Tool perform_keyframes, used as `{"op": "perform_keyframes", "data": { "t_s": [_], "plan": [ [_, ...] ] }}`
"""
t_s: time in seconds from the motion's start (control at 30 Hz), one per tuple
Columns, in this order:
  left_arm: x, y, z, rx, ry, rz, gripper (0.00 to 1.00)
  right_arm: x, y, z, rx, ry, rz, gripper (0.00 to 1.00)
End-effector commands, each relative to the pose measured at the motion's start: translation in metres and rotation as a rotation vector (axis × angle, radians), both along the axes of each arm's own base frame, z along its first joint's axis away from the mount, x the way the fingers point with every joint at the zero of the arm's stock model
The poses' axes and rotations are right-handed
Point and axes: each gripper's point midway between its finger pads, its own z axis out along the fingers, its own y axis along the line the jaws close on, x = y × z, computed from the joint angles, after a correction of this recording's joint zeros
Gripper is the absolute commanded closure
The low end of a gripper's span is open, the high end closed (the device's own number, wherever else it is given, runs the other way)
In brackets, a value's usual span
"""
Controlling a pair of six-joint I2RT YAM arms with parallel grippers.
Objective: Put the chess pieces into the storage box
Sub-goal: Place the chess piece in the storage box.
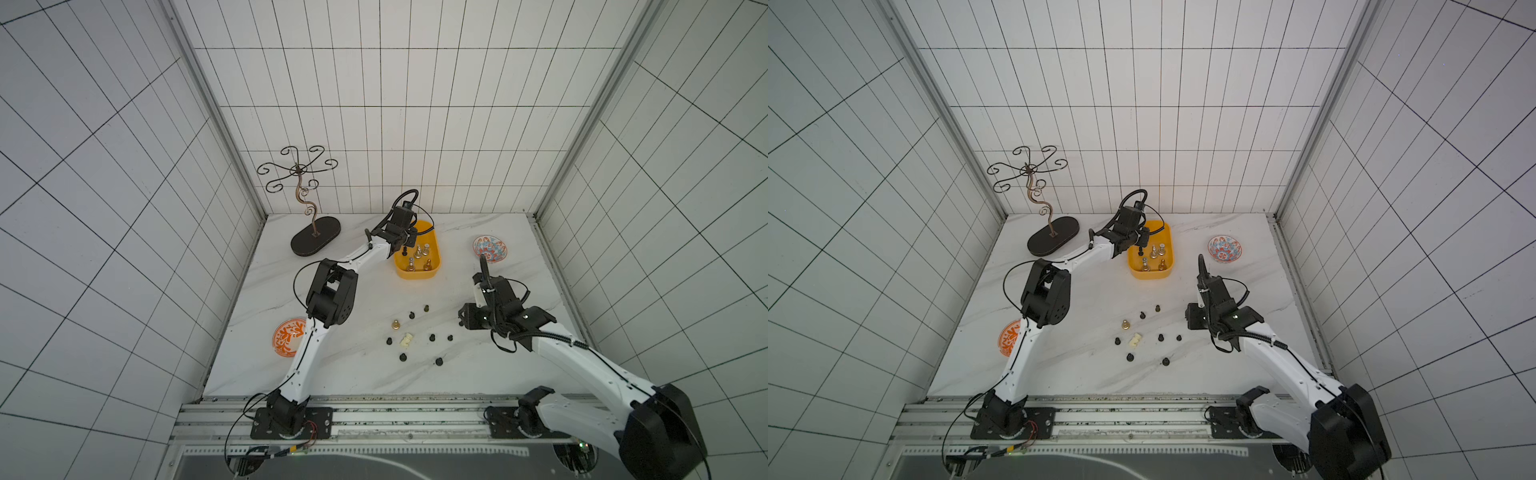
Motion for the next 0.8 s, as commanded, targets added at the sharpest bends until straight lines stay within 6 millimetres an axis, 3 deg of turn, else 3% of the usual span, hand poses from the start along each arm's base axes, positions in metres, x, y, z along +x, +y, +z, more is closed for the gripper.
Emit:
{"op": "perform_keyframes", "data": {
  "t_s": [0.0,0.53,0.77],
  "plan": [
    [0.01,-0.006,0.002,-0.038,-0.028,0.0,0.86,-0.015,-0.006,-0.018,-0.016,0.053,-0.006,0.62],
    [0.01,-0.008,-0.015,-0.045,0.003,-0.007,0.84,-0.02,-0.01,-0.019,-0.013,0.053,-0.017,0.62],
    [0.01,-0.01,-0.008,-0.055,-0.005,-0.013,0.7,-0.02,-0.01,-0.019,-0.013,0.053,-0.019,0.62]
  ]
}}
